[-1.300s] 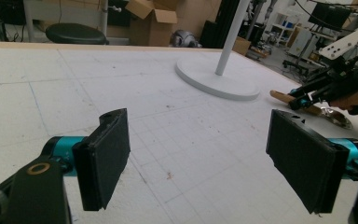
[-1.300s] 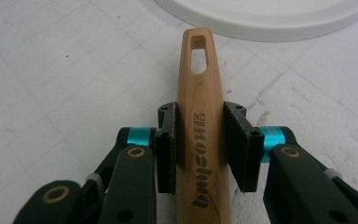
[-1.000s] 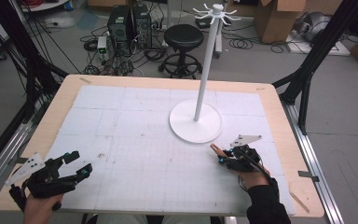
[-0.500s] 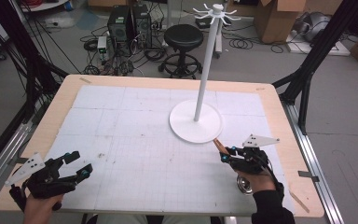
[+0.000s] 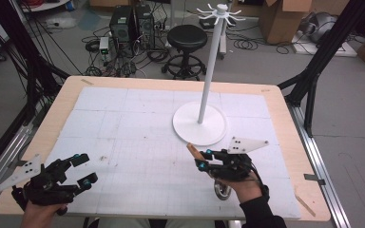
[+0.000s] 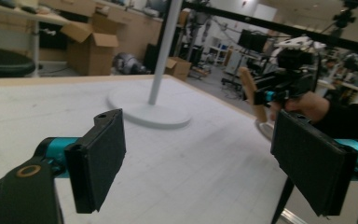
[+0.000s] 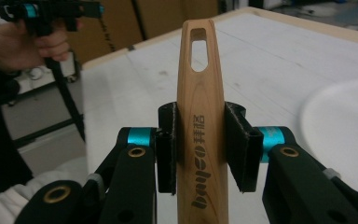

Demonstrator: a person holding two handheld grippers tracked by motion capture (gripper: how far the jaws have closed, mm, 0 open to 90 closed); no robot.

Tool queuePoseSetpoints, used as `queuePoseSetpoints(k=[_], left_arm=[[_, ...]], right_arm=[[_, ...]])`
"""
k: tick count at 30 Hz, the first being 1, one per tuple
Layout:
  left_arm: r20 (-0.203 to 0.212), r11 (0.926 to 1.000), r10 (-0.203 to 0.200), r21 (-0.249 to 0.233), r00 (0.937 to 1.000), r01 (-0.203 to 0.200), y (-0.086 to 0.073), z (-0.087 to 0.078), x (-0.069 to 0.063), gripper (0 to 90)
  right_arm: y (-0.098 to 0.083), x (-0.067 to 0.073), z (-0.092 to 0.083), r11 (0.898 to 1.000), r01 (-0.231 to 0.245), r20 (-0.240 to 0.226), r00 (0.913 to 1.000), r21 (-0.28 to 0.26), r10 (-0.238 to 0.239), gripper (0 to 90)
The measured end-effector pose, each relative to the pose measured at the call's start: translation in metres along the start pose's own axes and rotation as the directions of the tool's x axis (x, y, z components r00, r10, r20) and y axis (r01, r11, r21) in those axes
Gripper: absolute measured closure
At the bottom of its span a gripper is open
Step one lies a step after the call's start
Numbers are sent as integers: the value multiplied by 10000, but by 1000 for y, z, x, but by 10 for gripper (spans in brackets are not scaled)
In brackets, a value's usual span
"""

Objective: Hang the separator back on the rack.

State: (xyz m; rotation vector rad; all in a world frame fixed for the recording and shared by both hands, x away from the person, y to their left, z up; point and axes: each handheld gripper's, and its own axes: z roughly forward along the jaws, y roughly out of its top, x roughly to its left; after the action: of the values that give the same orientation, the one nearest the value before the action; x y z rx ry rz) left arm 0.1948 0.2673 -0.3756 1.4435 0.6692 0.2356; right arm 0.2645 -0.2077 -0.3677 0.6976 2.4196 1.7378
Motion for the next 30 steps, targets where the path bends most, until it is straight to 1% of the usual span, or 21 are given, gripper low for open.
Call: queuePoseSetpoints(k=[1, 2, 3, 4, 5, 7, 9, 12, 13, 15, 16, 18, 19, 20, 24, 25, 26, 27, 28, 29, 30], left_arm=[[171, 10000, -55, -52, 9998, 56, 2, 2, -3, 178], [171, 10000, -55, -52, 9998, 56, 2, 2, -3, 180], [551, 9999, -67, -133, 9985, 74, 6, 6, -10, 191], [651, 9998, -36, -204, 9979, 49, 8, 8, -13, 194], [768, 9997, -5, -262, 9970, 25, 10, 11, -15, 194], [1145, 9995, -59, -288, 9934, 93, 14, 16, -18, 200], [1407, 9995, -108, -270, 9900, 148, 17, 22, -21, 210], [1664, 9999, 22, -102, 9860, -5, 20, 34, -24, 210], [1799, 10000, 58, -84, 9837, -44, 22, 40, -25, 210], [1957, 10000, 43, -46, 9807, -35, 25, 49, -26, 210], [2064, 10000, -60, 33, 9785, 55, 26, 54, -25, 213], [2290, 9998, -190, 50, 9732, 183, 29, 62, -25, 215], [2505, 9997, -254, 59, 9678, 247, 31, 67, -26, 217], [2696, 9997, -230, 112, 9627, 207, 32, 71, -26, 220], [3239, 9997, -156, 253, 9460, 79, 35, 82, -32, 225], [3330, 9996, -150, 291, 9428, 56, 35, 83, -32, 225], [3330, 9996, -150, 291, 9428, 56, 35, 83, -32, 226], [3469, 9988, -140, 482, 9378, -29, 31, 84, -35, 226], [3556, 9986, -183, 531, 9345, -6, 29, 85, -36, 226], [3603, 9982, -128, 598, 9327, -94, 28, 85, -37, 226], [3603, 9981, -116, 614, 9327, -113, 27, 85, -37, 229]], right_arm=[[3, 4, 4, 10000, 56, -178, 9998, -79, -57, 672], [3, 4, 4, 10000, 56, -178, 9998, -79, -57, 672], [8, 13, 14, 9995, 248, -621, 9977, -180, -259, 672], [10, 16, 17, 9994, 259, -780, 9966, -213, -275, 672], [12, 20, 20, 9989, 371, -957, 9946, -285, -397, 672], [15, 27, 27, 9981, 413, -1314, 9902, -455, -469, 672], [18, 33, 33, 9969, 474, -1665, 9844, -635, -574, 672], [21, 39, 40, 9953, 614, -1987, 9772, -748, -752, 672], [22, 40, 41, 9950, 646, -2042, 9757, -764, -790, 672], [23, 44, 44, 9935, 669, -2256, 9704, -921, -863, 672], [23, 46, 45, 9930, 676, -2341, 9682, -969, -887, 672], [23, 49, 47, 9921, 708, -2486, 9640, -1036, -947, 672], [23, 50, 47, 9918, 720, -2575, 9614, -1055, -972, 672], [23, 52, 48, 9911, 732, -2655, 9588, -1112, -1007, 672], [24, 57, 50, 9891, 722, -2967, 9489, -1286, -1078, 672], [24, 58, 50, 9884, 756, -3018, 9467, -1318, -1126, 672], [24, 58, 50, 9884, 756, -3018, 9467, -1318, -1126, 672], [25, 61, 52, 9878, 808, -3087, 9437, -1328, -1187, 672], [26, 62, 53, 9876, 789, -3153, 9415, -1360, -1186, 672], [26, 62, 54, 9870, 792, -3234, 9385, -1396, -1210, 672], [26, 63, 55, 9868, 781, -3310, 9357, -1421, -1217, 672]])
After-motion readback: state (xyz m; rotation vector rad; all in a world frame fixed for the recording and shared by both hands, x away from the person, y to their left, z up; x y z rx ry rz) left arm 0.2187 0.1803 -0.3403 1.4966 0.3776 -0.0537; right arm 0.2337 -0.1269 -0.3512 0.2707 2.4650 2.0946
